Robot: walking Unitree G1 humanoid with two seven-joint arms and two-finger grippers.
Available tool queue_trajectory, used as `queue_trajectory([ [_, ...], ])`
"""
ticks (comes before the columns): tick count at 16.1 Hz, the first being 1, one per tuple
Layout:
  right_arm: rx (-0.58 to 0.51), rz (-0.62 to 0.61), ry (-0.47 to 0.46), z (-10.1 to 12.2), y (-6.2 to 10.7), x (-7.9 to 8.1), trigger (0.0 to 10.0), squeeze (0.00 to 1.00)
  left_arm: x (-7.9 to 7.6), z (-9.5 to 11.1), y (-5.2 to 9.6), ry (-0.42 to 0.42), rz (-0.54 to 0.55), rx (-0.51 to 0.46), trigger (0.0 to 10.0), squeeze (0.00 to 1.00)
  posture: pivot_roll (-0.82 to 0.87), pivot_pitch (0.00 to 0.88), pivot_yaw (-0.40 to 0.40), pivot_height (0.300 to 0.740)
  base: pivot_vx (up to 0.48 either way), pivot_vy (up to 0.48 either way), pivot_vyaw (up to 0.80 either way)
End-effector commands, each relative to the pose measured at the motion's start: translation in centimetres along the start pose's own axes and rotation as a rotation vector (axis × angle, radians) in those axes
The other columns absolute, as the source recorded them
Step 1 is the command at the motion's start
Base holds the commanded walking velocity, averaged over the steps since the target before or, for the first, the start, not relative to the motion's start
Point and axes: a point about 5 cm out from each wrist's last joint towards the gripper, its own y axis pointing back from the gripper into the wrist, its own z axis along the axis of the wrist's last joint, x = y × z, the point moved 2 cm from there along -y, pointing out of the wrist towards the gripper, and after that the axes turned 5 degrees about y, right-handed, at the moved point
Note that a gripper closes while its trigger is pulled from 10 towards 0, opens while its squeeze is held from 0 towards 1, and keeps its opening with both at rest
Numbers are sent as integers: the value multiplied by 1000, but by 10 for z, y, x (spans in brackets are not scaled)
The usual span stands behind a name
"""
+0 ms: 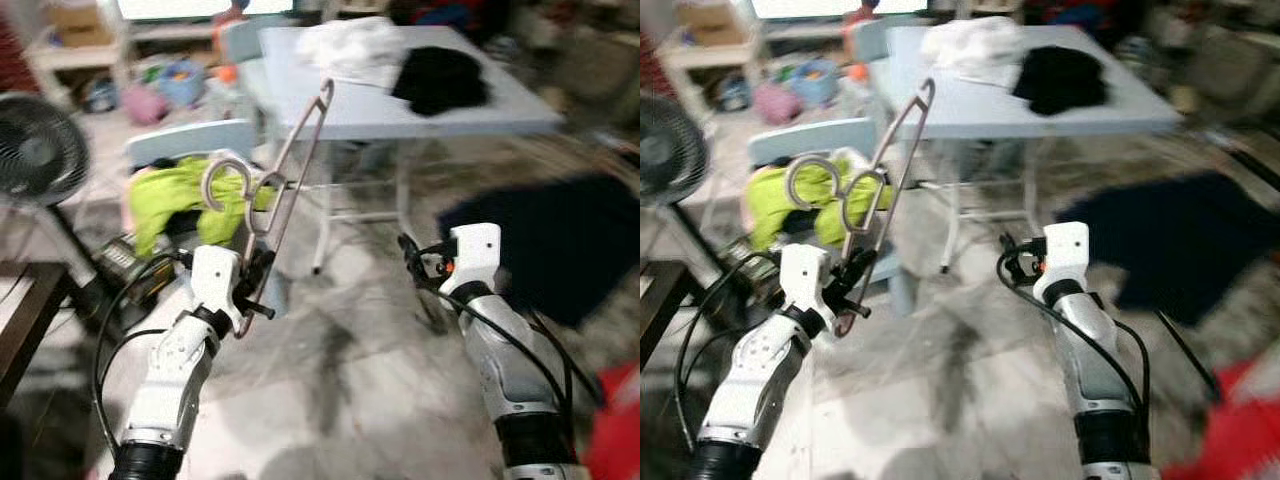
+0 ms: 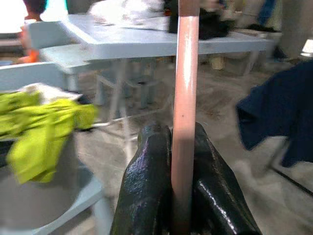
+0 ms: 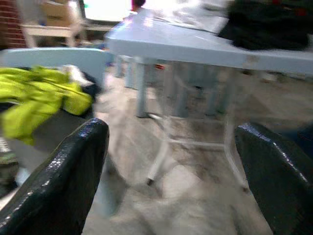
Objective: Hang hanger
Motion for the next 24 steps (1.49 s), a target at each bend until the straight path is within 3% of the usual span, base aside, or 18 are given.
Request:
queue_trajectory([
  [1, -28, 35, -2, 7, -5, 10, 10000, 0, 9, 7, 2, -13, 28, -17, 10000, 0, -18, 7, -37, 740, 371, 0, 0],
  [3, -55, 18, 43, 11, -6, 8, 10000, 0, 9, 7, 2, -13, 28, -15, 10000, 0, -18, 7, -37, 740, 371, 0, 0],
  [9, -42, 37, 48, 11, -7, 8, 10000, 0, 11, 6, 3, -25, 31, 0, 10000, 0, -8, 7, -42, 740, 369, 0, 0],
  [11, -41, 90, 172, 12, -9, 6, 10000, 0, 13, -7, 5, -90, 19, 93, 10000, 0, -8, 7, -42, 740, 139, 0, 0],
  [15, 20, 419, 458, 13, -9, -9, 10000, 0, 28, -33, 22, -267, -161, 345, 10000, 0, -8, 4, -40, 740, 0, 0, 0],
  [19, 112, 763, 743, 22, 9, -29, 10000, 0, 30, -54, 49, -328, -451, 604, 10000, 0, -26, 9, -32, 740, 0, 0, 0],
  [24, 216, 1016, 782, 23, 25, -30, 10000, 0, 18, -53, 56, -362, -667, 676, 10000, 0, -38, 13, -18, 740, 0, 0, 0],
])
